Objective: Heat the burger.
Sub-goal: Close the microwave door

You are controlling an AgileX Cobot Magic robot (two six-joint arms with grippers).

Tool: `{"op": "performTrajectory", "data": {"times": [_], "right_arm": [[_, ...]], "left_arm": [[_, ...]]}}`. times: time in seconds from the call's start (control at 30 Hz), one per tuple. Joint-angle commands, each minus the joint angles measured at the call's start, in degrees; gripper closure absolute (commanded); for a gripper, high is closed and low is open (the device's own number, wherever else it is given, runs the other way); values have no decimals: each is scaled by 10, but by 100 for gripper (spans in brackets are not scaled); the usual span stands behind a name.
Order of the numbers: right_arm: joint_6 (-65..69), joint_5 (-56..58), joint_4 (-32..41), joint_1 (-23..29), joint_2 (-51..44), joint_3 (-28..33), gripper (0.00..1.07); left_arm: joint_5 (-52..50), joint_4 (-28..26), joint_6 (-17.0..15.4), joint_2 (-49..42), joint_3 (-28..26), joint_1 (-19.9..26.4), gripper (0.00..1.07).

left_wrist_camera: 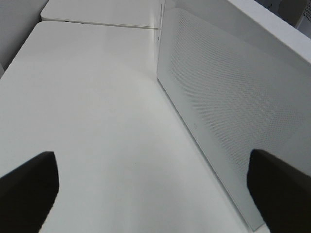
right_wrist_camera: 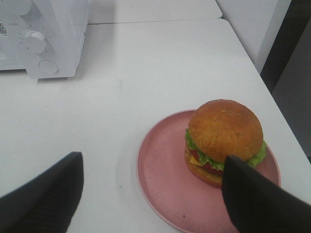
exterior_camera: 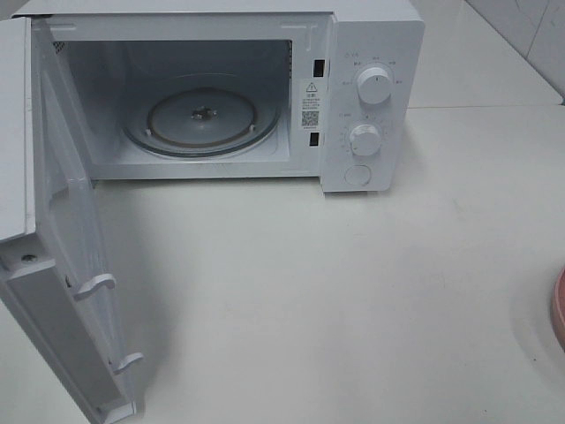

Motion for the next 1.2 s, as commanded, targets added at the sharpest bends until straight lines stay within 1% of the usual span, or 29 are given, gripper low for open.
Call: {"op": "performTrajectory", "data": {"times": [0.03,1.2], "right_arm": [[-6,-6,0,-2,-15,1,31],[-6,-6,0,-2,-15,1,31]], "left_arm": [[-3,-3,0,-11,1,2,9],[-4,-3,0,-11,1,2,9]]}}
